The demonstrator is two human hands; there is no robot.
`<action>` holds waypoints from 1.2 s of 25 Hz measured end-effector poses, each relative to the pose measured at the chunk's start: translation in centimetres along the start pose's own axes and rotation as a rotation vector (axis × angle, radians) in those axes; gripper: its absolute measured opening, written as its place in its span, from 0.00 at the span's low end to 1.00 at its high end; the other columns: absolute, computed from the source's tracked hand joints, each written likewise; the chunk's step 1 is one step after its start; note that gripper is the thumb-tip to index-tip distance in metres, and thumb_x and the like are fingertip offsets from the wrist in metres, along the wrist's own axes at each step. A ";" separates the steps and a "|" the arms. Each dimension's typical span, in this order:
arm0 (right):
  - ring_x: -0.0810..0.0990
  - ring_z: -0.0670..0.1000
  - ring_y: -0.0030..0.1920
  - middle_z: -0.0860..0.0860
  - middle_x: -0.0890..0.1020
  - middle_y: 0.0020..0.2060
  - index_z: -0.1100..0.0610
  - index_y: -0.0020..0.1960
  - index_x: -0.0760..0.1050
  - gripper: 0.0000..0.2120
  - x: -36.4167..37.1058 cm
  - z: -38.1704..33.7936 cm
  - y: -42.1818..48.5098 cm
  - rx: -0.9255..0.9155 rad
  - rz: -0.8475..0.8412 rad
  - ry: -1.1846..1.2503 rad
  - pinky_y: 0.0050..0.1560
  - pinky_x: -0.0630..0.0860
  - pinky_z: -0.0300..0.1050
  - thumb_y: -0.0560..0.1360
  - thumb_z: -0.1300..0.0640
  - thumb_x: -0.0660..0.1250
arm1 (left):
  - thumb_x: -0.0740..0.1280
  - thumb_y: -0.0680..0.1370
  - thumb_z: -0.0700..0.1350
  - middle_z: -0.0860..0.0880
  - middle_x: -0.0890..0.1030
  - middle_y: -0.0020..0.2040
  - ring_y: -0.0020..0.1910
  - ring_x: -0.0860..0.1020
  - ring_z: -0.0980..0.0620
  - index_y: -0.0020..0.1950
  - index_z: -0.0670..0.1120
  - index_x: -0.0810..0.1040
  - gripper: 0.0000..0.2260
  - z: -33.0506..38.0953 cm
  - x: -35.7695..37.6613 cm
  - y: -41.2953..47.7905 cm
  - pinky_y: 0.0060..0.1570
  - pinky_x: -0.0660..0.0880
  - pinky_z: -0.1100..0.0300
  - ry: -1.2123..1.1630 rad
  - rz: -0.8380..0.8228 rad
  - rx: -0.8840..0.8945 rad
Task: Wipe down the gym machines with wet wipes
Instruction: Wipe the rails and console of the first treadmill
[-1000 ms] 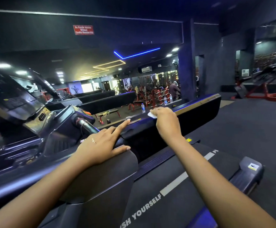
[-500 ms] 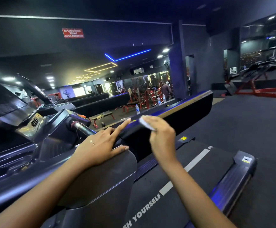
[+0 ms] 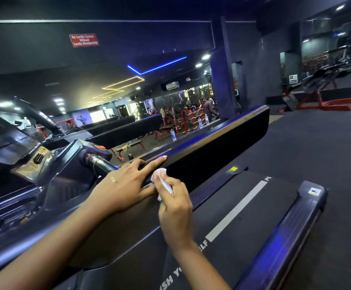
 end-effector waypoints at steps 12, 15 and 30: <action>0.78 0.56 0.57 0.58 0.79 0.58 0.62 0.60 0.77 0.28 -3.4 16.9 0.7 0.621 0.328 0.003 0.57 0.74 0.44 0.66 0.82 0.58 | 0.26 0.60 0.77 0.53 0.68 0.63 0.61 0.72 0.53 0.64 0.73 0.27 0.33 -0.2 0.4 0.3 0.52 0.74 0.58 -0.040 -0.022 0.010; 0.78 0.49 0.53 0.58 0.80 0.54 0.63 0.58 0.79 0.26 -2.7 14.0 -1.6 0.681 0.405 0.088 0.50 0.68 0.26 0.67 0.81 0.57 | 0.27 0.59 0.77 0.54 0.67 0.65 0.62 0.71 0.53 0.65 0.73 0.28 0.34 -0.2 0.3 0.2 0.53 0.74 0.58 -0.055 -0.023 -0.001; 0.78 0.51 0.55 0.54 0.80 0.55 0.62 0.57 0.80 0.21 -3.4 12.4 0.4 0.719 0.341 0.121 0.51 0.68 0.27 0.70 0.77 0.60 | 0.34 0.65 0.73 0.52 0.67 0.66 0.62 0.71 0.52 0.65 0.74 0.29 0.29 -0.3 0.3 0.3 0.54 0.74 0.57 -0.045 -0.014 -0.004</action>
Point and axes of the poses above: each hand's wrist, its own y-axis towards the middle knuckle, its own x-axis out of the palm, z = x × y, the point moved 9 cm from there along y, towards the middle knuckle
